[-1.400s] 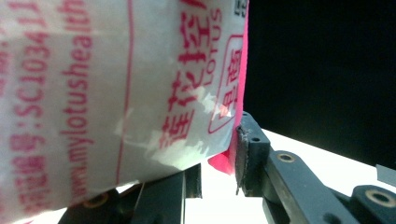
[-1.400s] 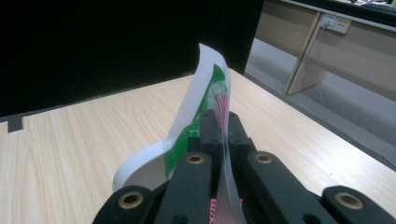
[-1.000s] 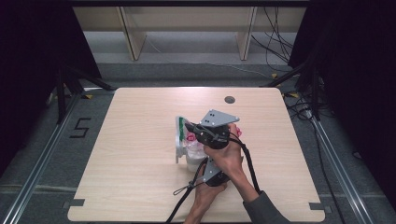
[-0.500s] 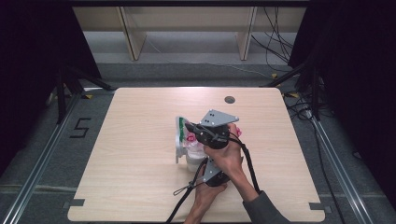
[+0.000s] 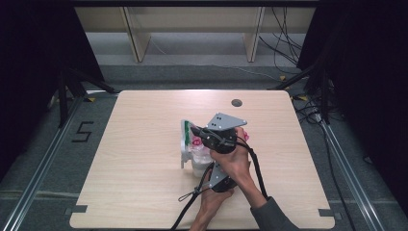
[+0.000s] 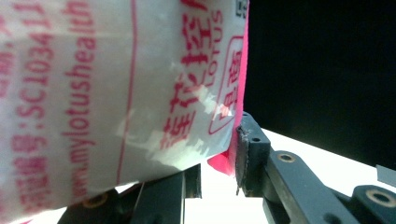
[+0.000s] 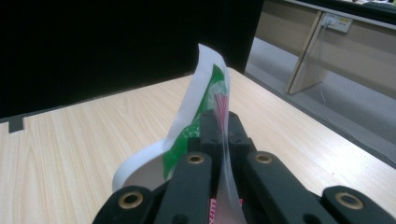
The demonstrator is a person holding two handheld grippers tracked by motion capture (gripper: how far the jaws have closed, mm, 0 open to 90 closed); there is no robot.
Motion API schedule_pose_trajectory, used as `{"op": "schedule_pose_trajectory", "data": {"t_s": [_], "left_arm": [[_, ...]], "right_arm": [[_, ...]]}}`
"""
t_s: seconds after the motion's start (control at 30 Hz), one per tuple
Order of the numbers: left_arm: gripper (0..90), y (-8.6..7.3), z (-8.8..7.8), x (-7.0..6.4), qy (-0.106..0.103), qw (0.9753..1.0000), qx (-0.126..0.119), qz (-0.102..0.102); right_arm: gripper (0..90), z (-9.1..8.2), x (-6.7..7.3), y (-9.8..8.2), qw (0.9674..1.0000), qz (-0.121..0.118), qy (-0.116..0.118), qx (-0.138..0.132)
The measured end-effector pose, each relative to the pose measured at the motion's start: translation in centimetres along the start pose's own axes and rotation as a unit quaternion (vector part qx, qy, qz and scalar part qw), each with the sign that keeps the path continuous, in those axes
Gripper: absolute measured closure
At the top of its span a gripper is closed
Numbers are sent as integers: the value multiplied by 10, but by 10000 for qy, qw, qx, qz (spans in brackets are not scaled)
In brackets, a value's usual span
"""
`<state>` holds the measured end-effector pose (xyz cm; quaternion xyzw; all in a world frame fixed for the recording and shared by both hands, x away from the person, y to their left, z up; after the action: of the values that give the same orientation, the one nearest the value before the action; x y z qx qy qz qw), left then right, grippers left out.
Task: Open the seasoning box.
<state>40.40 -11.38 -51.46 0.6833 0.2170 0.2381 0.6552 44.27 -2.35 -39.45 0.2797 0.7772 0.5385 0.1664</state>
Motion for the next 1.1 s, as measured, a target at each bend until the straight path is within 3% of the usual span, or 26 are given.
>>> {"op": "schedule_pose_trajectory", "data": {"t_s": [0.2, 0.3, 0.4, 0.47, 0.5, 0.6, 0.63, 0.7, 0.77, 0.83, 1.0, 1.03, 1.07, 1.1], "left_arm": [[742, 0, 0, 0, 15, 10000, 2, 13], [742, -3, -3, 2, 63, 9997, 211, 86], [742, 0, 0, 0, 10, 10000, -40, -50], [742, 0, -1, 0, 14, 10000, -1, -18], [742, -4, -4, 3, 46, 9996, 234, 157], [742, -1, 0, 0, 8, 10000, 1, -47], [742, 1, -1, 0, 14, 10000, -34, -20], [742, 0, -1, 2, 48, 10000, 24, -11], [741, -3, -1, 2, 69, 9999, 86, 1], [740, -2, -1, 1, 17, 10000, 26, -32], [740, -2, -1, 1, 29, 10000, 43, -16], [740, -2, -1, 1, 12, 10000, 25, -35], [740, -3, -3, 2, 97, 9998, 165, 25], [740, -2, -2, 2, 69, 9999, 77, 12]], "right_arm": [[900, 0, 1, 0, 10000, 41, -8, 12], [900, 1, -1, 0, 10000, 11, -15, 7], [900, 1, 2, 0, 9999, 91, 83, 6], [900, 0, 0, 1, 10000, 15, -27, -37], [900, 0, -1, 1, 10000, 1, -37, -46], [900, 2, 0, -1, 10000, 31, -65, -12], [900, 1, 2, -1, 10000, 17, -35, 25], [900, 1, 4, 1, 9999, -114, -38, 21], [900, 4, 1, -3, 9999, -35, -74, 59], [900, 3, 3, -5, 9999, 66, 38, 123], [900, 4, 1, -2, 9999, -61, -83, 24], [900, 4, 1, -3, 9999, -54, -75, 40], [900, 4, 1, -2, 10000, -38, -69, 19], [900, 2, 3, -2, 10000, -18, 4, 68]]}}
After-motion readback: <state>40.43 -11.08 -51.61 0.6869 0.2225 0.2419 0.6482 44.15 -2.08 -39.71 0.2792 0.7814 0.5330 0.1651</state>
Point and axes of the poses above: each handheld gripper's, and its own axes: z roughly forward along the jaws, y roughly out of its top, x roughly to its left, the point moved 9 cm from there along z, roughly forward along the jaws, and after that the axes turned 8 degrees about z, right-handed, at the moved point
